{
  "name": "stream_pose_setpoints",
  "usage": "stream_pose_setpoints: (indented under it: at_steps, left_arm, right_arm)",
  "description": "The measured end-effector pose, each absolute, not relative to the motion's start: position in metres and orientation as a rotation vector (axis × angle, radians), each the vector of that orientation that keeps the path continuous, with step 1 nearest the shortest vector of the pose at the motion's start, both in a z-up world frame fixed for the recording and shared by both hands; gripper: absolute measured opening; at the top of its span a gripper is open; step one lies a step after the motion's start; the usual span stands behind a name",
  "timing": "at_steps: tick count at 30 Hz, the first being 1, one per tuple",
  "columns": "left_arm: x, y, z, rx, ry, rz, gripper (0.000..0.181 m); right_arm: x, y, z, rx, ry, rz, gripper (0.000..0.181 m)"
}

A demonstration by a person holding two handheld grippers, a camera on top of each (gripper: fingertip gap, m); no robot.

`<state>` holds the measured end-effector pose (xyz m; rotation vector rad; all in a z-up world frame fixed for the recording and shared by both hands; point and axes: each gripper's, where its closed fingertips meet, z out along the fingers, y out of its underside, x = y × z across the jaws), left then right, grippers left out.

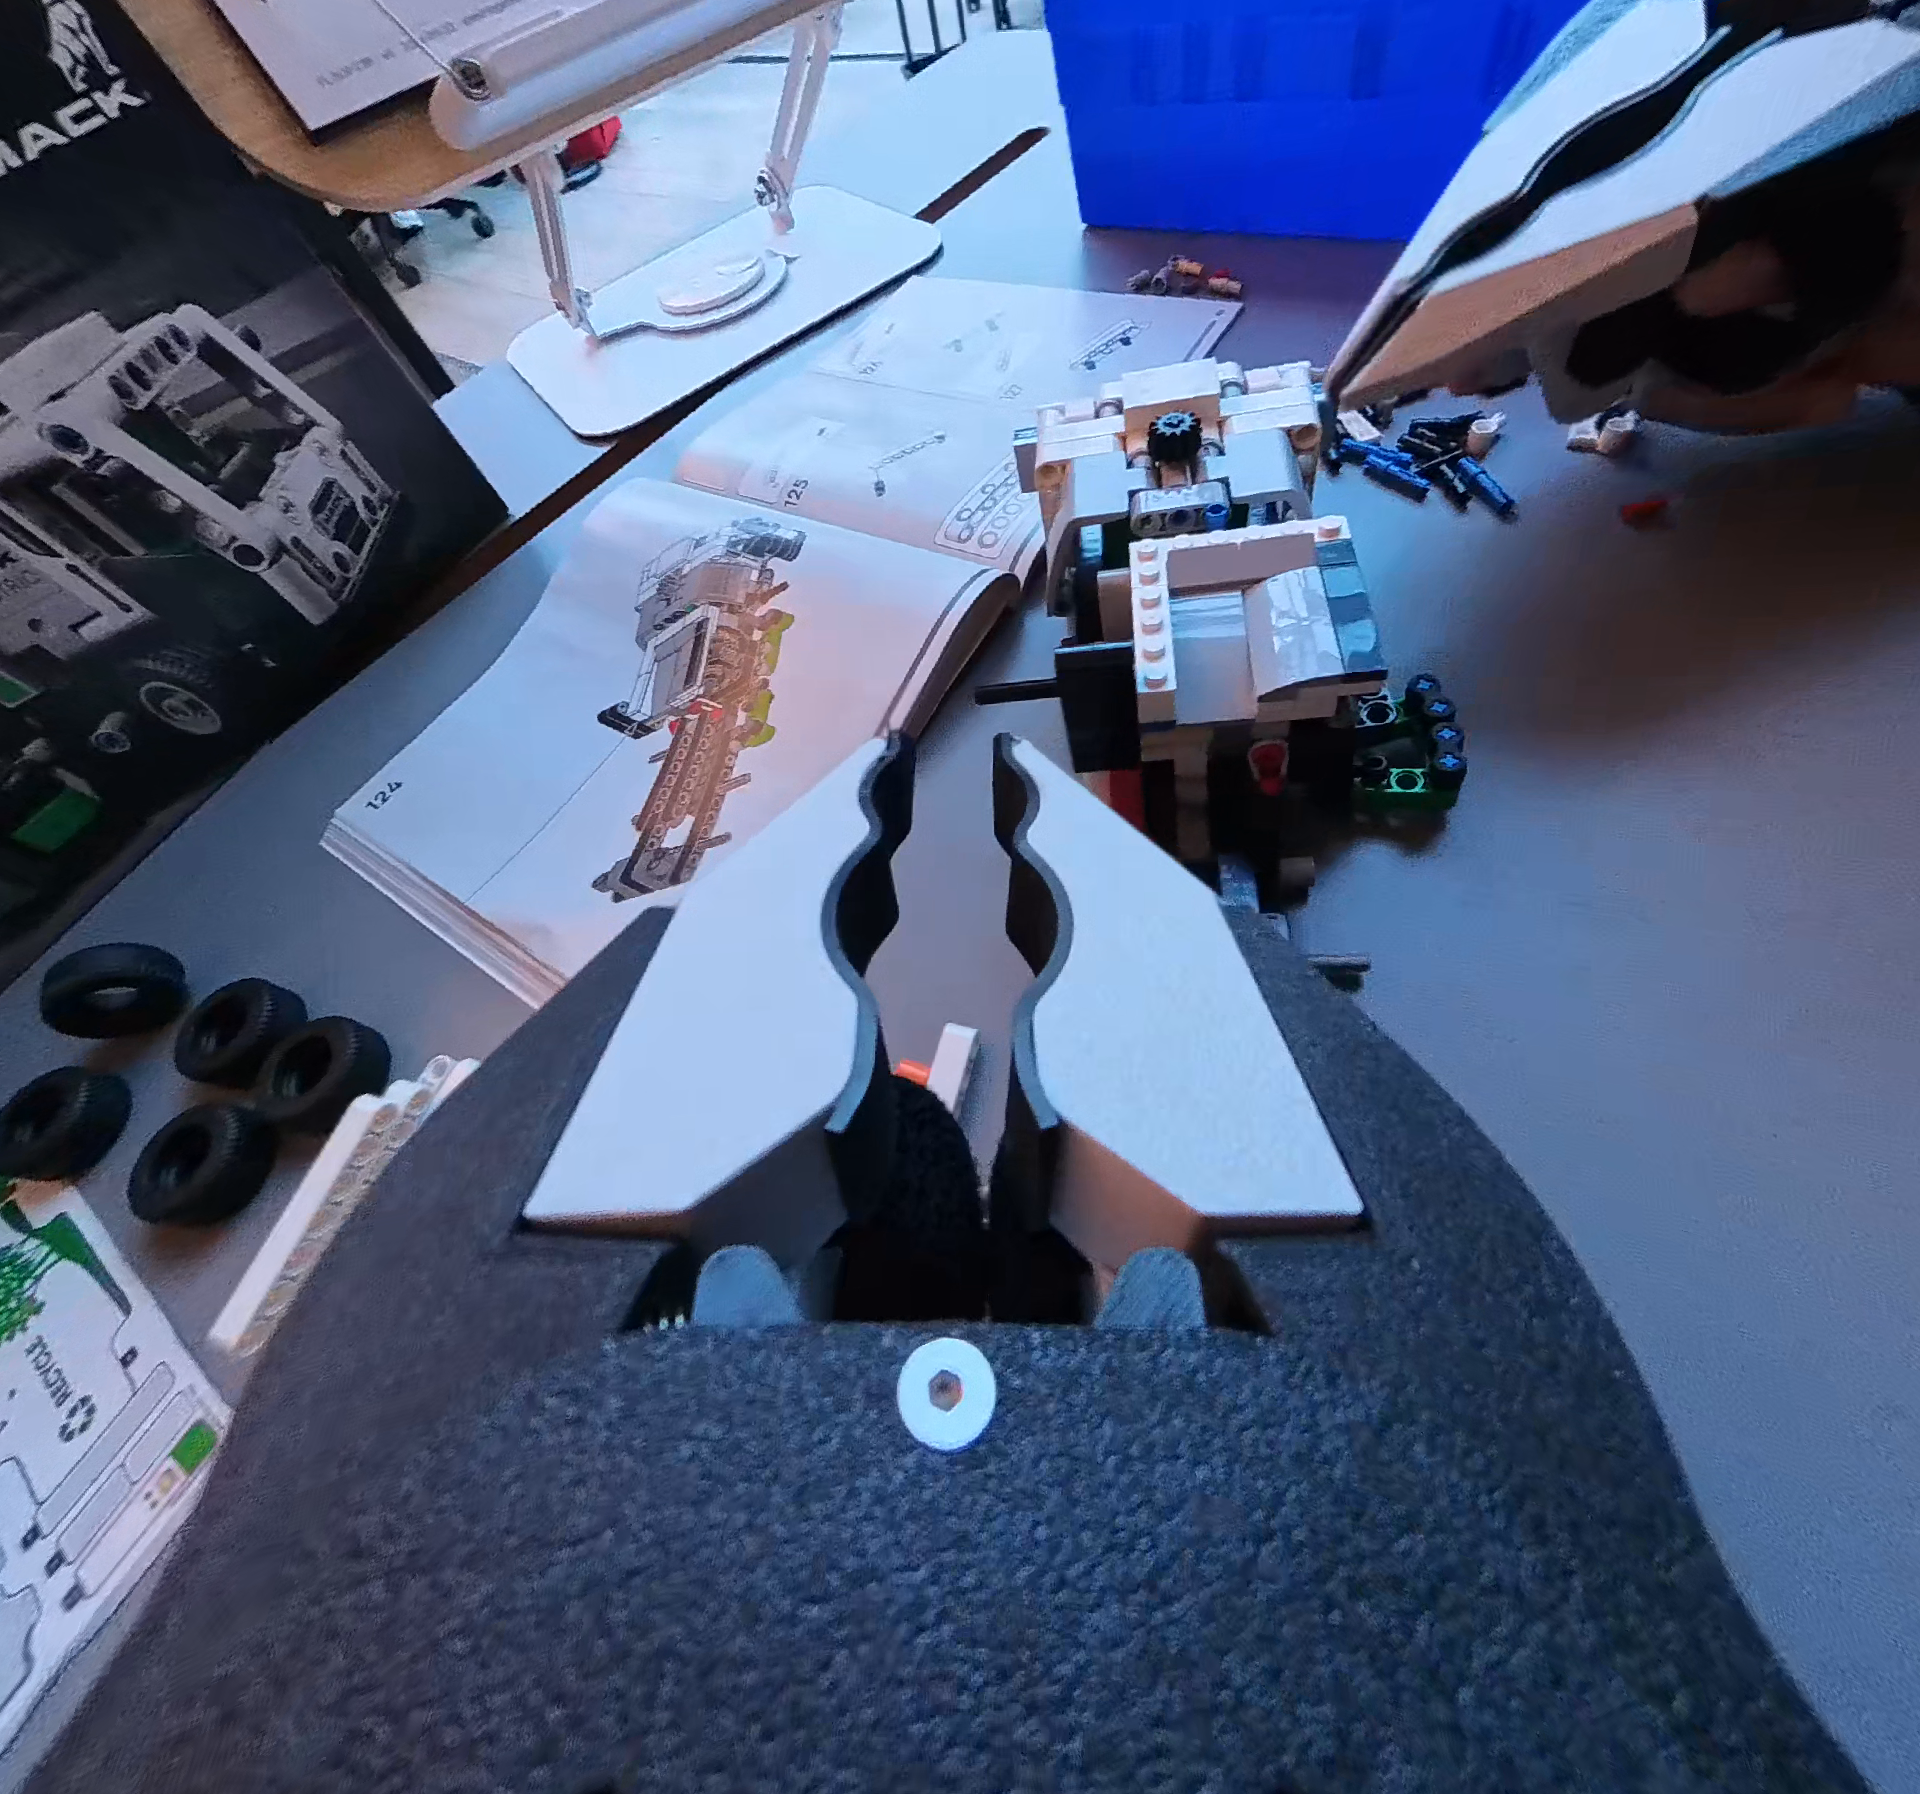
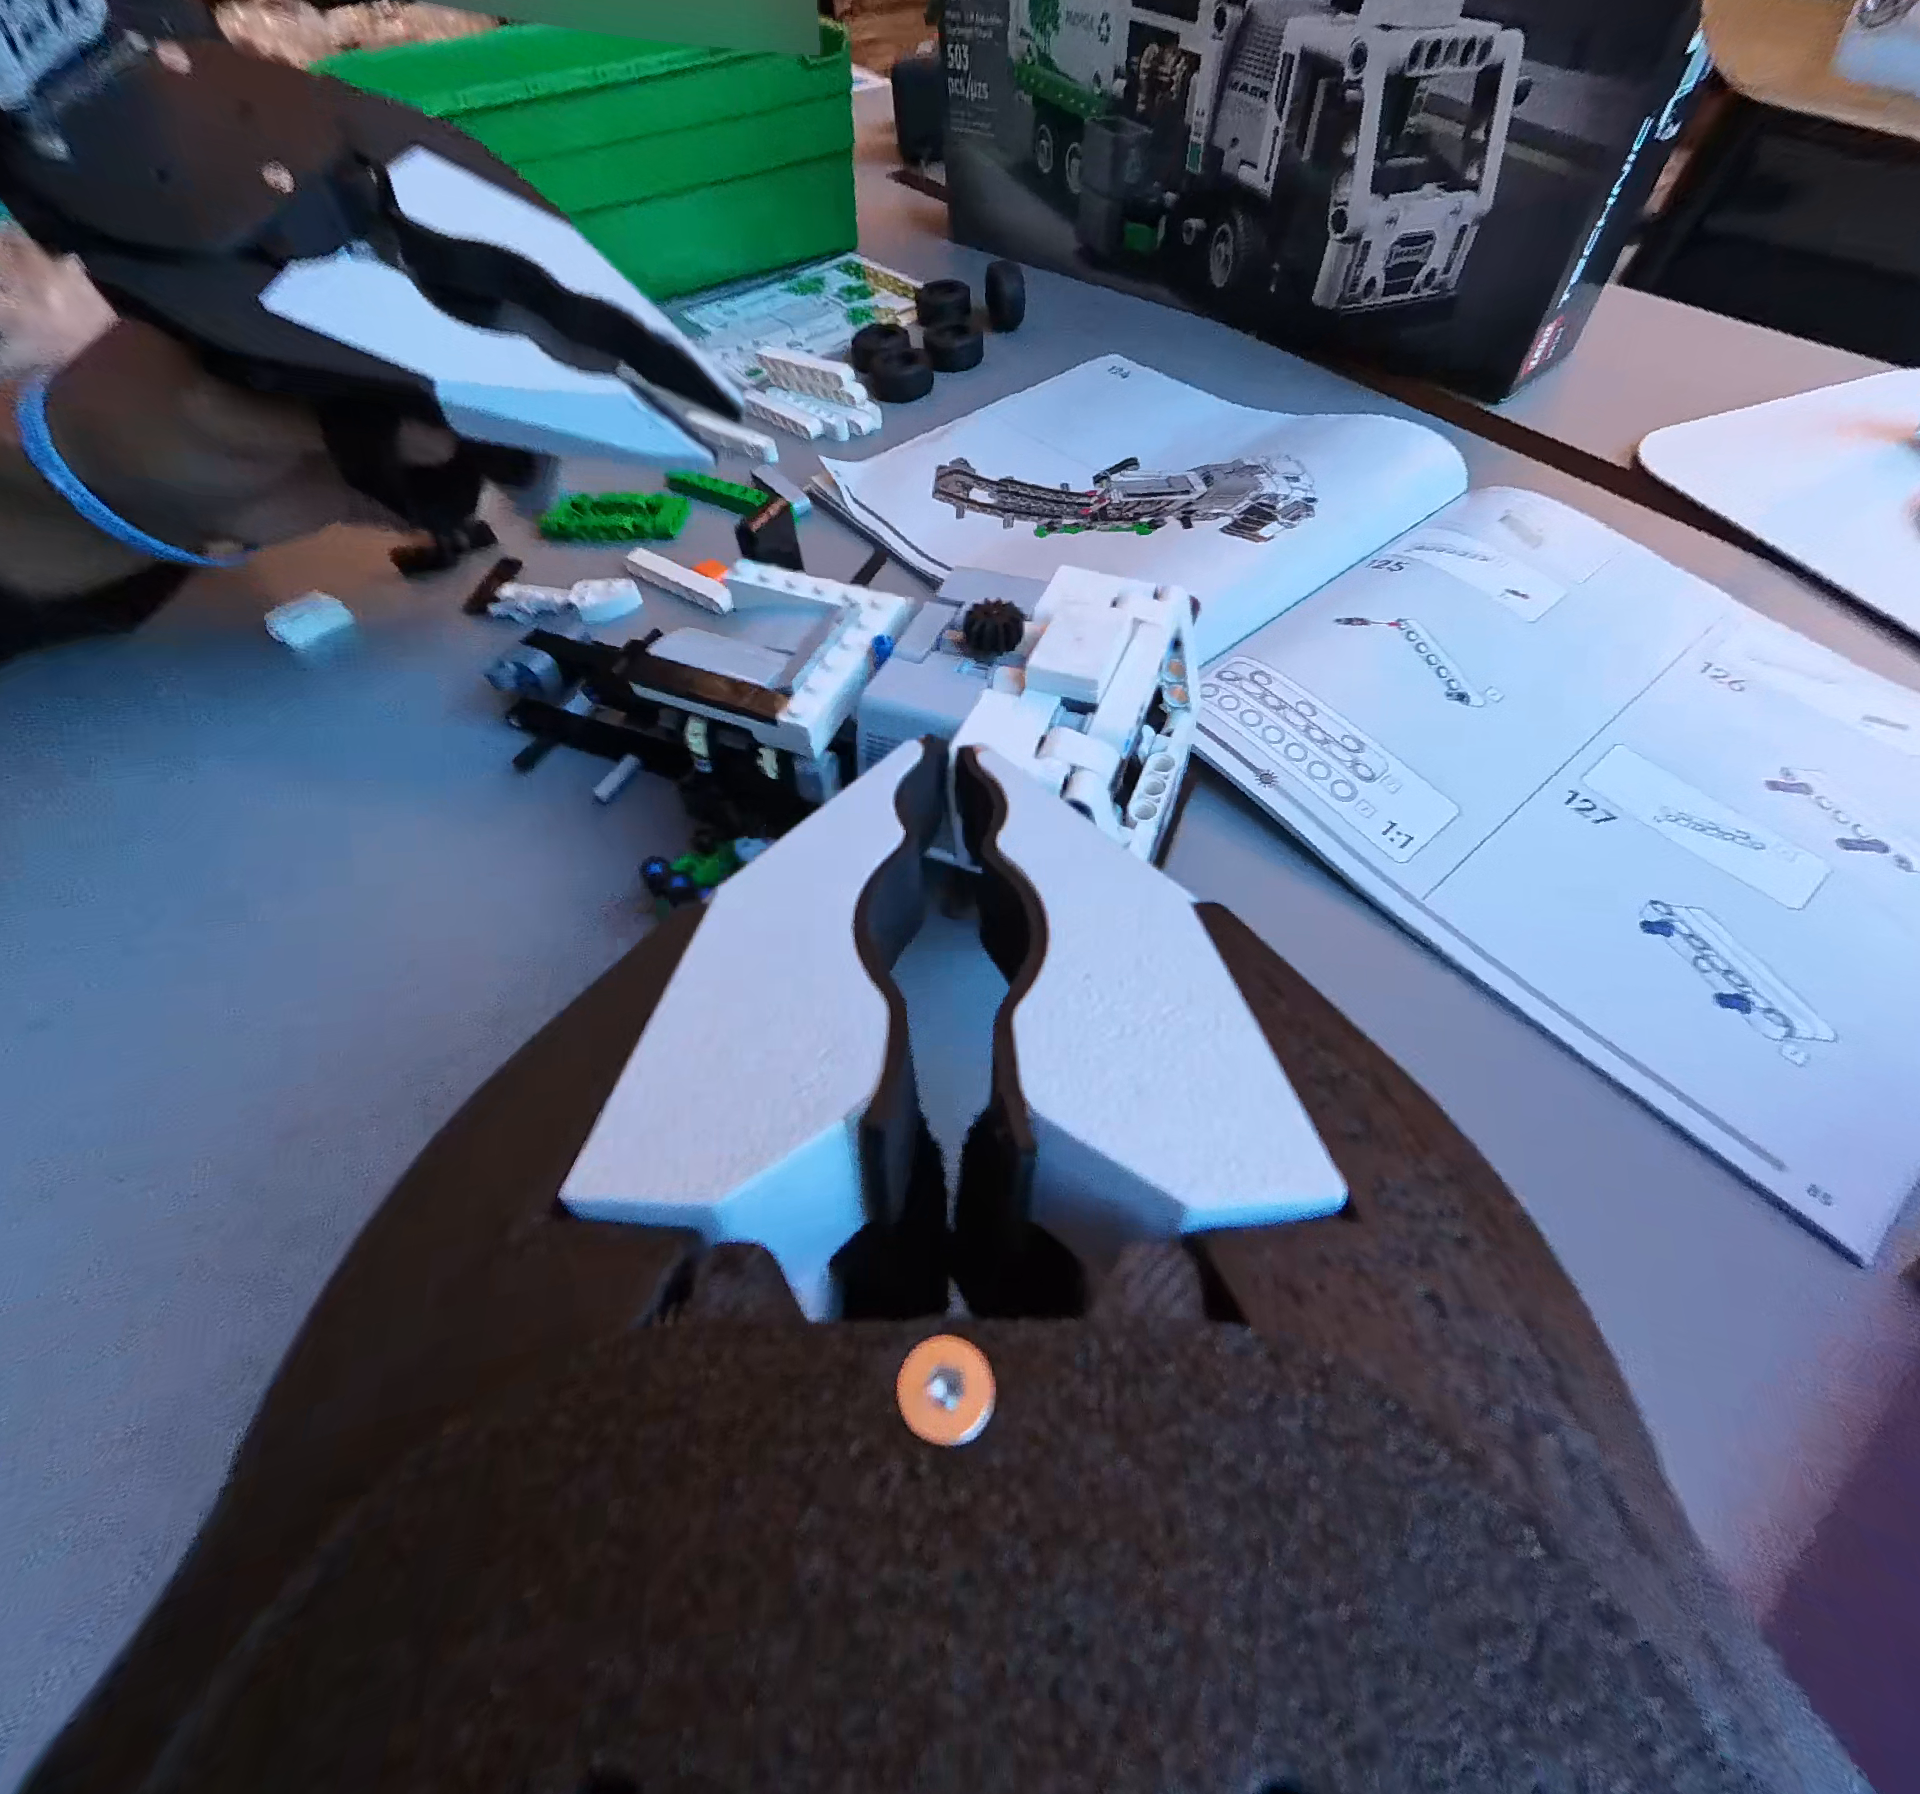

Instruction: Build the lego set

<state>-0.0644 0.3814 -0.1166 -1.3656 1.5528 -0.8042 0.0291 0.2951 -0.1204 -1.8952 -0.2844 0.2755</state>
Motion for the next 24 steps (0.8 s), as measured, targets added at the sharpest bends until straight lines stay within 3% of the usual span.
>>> stream_pose_setpoints:
  at_steps: [24]
  left_arm:
    - [-0.067, 0.392, -0.136, -1.427, 1.592, -0.780, 0.013]
  right_arm:
    - [0.040, 0.296, -0.123, -1.893, -0.258, 0.289, 0.000]
